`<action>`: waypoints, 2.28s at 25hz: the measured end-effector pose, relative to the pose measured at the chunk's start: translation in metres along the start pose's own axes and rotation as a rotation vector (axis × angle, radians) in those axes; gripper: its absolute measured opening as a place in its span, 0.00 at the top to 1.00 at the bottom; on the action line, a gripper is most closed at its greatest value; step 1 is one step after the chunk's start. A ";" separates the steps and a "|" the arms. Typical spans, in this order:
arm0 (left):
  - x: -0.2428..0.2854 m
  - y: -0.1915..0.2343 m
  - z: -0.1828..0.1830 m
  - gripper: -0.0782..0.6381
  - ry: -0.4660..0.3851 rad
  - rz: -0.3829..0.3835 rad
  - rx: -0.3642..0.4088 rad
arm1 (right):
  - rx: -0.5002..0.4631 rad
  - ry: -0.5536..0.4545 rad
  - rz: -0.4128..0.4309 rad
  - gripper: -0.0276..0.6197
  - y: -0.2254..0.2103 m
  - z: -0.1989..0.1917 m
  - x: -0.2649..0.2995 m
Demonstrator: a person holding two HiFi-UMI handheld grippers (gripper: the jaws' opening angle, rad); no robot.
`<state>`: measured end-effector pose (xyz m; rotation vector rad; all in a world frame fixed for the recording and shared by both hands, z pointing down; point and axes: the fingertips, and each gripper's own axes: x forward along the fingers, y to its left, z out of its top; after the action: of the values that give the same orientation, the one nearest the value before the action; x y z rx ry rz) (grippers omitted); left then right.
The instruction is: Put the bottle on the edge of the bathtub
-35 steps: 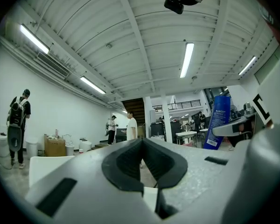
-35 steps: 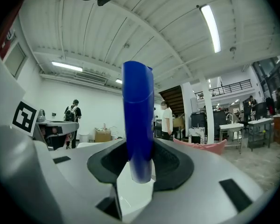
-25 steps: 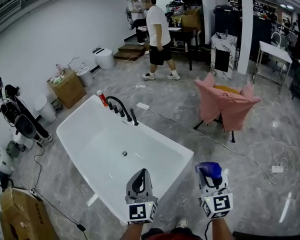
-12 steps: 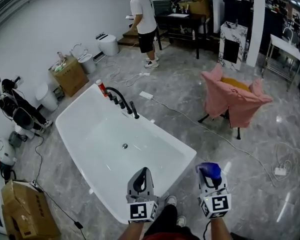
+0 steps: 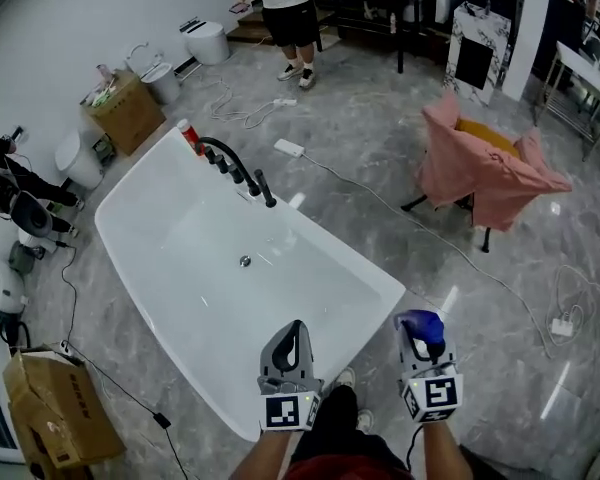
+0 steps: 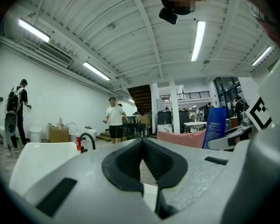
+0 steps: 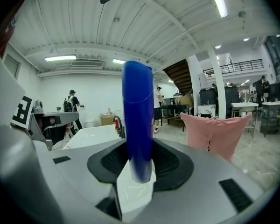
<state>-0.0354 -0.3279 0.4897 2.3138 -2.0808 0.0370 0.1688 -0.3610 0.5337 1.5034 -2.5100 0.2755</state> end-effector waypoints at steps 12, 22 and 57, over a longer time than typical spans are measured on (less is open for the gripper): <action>0.072 0.023 -0.092 0.88 0.075 -0.052 -0.041 | 0.056 0.161 -0.021 0.73 -0.014 -0.097 0.096; 0.109 0.033 -0.162 0.88 0.175 -0.082 -0.102 | 0.049 0.251 -0.051 0.73 -0.018 -0.169 0.160; 0.170 0.064 -0.227 0.88 0.231 -0.101 -0.152 | 0.008 0.190 -0.130 0.72 -0.034 -0.218 0.317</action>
<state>-0.0806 -0.4947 0.7234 2.2042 -1.7916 0.1328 0.0694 -0.5879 0.8302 1.5557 -2.2578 0.3886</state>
